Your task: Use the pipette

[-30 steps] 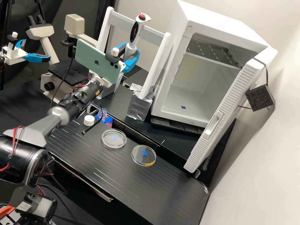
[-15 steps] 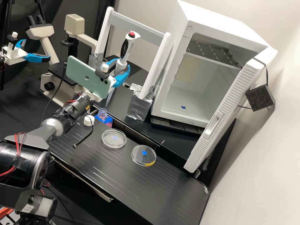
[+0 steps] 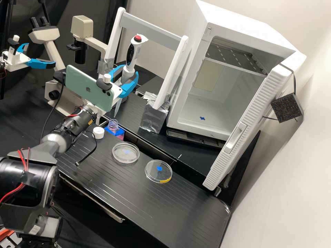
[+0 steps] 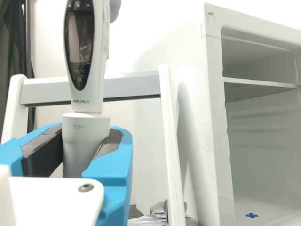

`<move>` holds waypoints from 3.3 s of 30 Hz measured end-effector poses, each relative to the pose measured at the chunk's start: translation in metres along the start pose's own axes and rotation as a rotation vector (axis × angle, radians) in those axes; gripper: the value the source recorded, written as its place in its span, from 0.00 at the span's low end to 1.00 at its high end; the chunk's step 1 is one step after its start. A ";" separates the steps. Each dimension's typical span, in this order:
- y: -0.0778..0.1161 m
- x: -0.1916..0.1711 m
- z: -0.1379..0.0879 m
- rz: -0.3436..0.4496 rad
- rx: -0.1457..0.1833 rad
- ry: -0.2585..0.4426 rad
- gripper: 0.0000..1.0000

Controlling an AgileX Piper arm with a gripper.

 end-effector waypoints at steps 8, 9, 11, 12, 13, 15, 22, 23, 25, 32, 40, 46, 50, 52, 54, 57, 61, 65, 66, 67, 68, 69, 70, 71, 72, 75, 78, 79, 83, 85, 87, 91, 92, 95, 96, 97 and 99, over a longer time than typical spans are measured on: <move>-0.010 0.004 0.005 -0.023 -0.021 -0.026 0.00; -0.010 0.004 0.005 -0.023 -0.021 -0.026 0.00; -0.011 0.004 0.006 -0.024 -0.022 -0.027 0.00; -0.011 0.004 0.006 -0.026 -0.023 -0.028 0.00; -0.012 0.004 0.006 -0.027 -0.024 -0.029 0.00; -0.013 0.006 0.006 -0.028 -0.025 -0.030 0.00; -0.019 0.012 0.007 -0.036 -0.030 -0.036 0.00; -0.021 0.012 0.008 -0.040 -0.032 -0.039 0.00; -0.024 0.013 0.010 -0.047 -0.036 -0.043 0.00; -0.029 0.016 0.016 -0.056 -0.052 -0.062 0.00; -0.035 0.015 0.021 -0.068 -0.067 -0.075 0.00; -0.039 0.007 0.026 -0.083 -0.078 -0.084 0.00; -0.043 0.000 0.029 -0.106 -0.084 -0.090 0.00; -0.045 -0.003 0.030 -0.117 -0.085 -0.097 0.00; -0.047 -0.006 0.031 -0.127 -0.084 -0.101 0.00; -0.049 -0.010 0.032 -0.143 -0.086 -0.103 0.00; -0.053 -0.014 0.032 -0.162 -0.085 -0.104 0.00; -0.058 -0.015 0.035 -0.166 -0.083 -0.125 0.00; -0.059 -0.015 0.036 -0.167 -0.082 -0.136 0.00; -0.060 -0.015 0.038 -0.168 -0.082 -0.143 0.00; -0.061 -0.015 0.039 -0.170 -0.084 -0.150 0.00; -0.061 -0.015 0.040 -0.169 -0.083 -0.158 0.00; -0.063 -0.015 0.041 -0.172 -0.085 -0.163 0.00; -0.063 -0.015 0.042 -0.174 -0.086 -0.167 0.00; -0.064 -0.015 0.043 -0.176 -0.088 -0.171 0.00; -0.066 -0.015 0.044 -0.182 -0.091 -0.177 0.00; -0.066 -0.015 0.044 -0.182 -0.091 -0.178 0.00; -0.066 -0.015 0.044 -0.182 -0.091 -0.178 0.00; -0.066 -0.015 0.044 -0.182 -0.091 -0.178 0.00; -0.066 -0.015 0.044 -0.182 -0.091 -0.178 0.00; -0.066 -0.015 0.044 -0.182 -0.091 -0.178 0.00; -0.061 -0.015 0.040 -0.168 -0.083 -0.166 0.00; -0.059 -0.015 0.039 -0.165 -0.083 -0.163 0.00; -0.051 -0.015 0.033 -0.142 -0.080 -0.142 0.00; -0.048 -0.015 0.032 -0.135 -0.074 -0.137 0.00; -0.045 -0.015 0.029 -0.126 -0.069 -0.127 0.00; -0.039 -0.016 0.024 -0.109 -0.060 -0.104 0.00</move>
